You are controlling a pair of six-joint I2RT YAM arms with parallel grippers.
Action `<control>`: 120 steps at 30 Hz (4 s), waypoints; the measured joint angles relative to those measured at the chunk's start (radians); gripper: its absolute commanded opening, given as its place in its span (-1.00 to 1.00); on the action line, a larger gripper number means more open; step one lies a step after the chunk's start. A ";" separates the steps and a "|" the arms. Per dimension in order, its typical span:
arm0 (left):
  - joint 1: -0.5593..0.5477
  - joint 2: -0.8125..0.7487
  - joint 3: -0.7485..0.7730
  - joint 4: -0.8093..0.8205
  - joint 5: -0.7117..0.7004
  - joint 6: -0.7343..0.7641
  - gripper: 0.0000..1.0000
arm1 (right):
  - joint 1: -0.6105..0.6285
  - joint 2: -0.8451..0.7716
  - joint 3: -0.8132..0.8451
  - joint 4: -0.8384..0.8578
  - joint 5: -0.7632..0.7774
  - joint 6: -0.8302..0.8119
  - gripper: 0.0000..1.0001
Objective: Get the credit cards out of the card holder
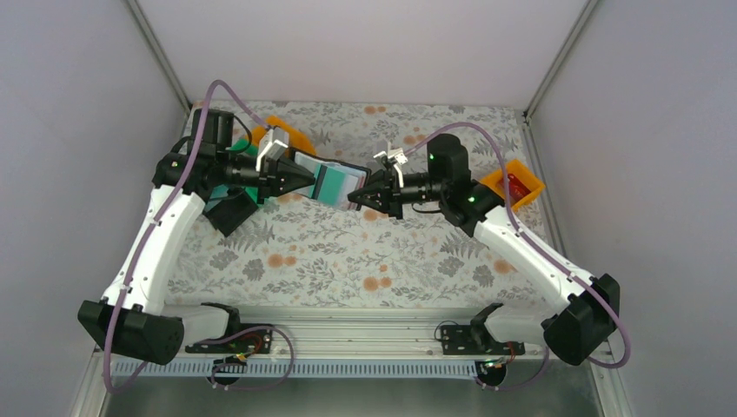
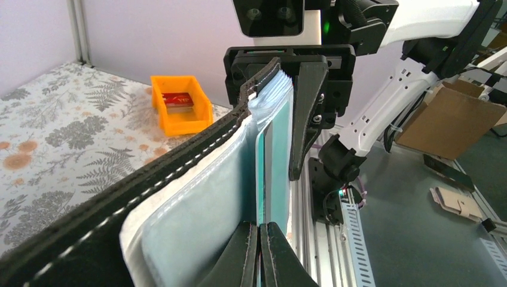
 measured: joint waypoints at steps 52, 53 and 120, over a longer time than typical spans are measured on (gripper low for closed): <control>-0.046 0.007 -0.044 -0.039 0.043 0.078 -0.95 | -0.004 0.032 0.032 -0.052 -0.061 -0.039 -0.92; -0.043 0.007 -0.043 -0.040 0.041 0.078 -0.95 | -0.004 0.032 0.032 -0.053 -0.057 -0.040 -0.92; 0.095 -0.022 -0.040 0.029 -0.091 -0.031 -0.95 | -0.277 -0.137 -0.087 -0.214 0.560 0.231 0.88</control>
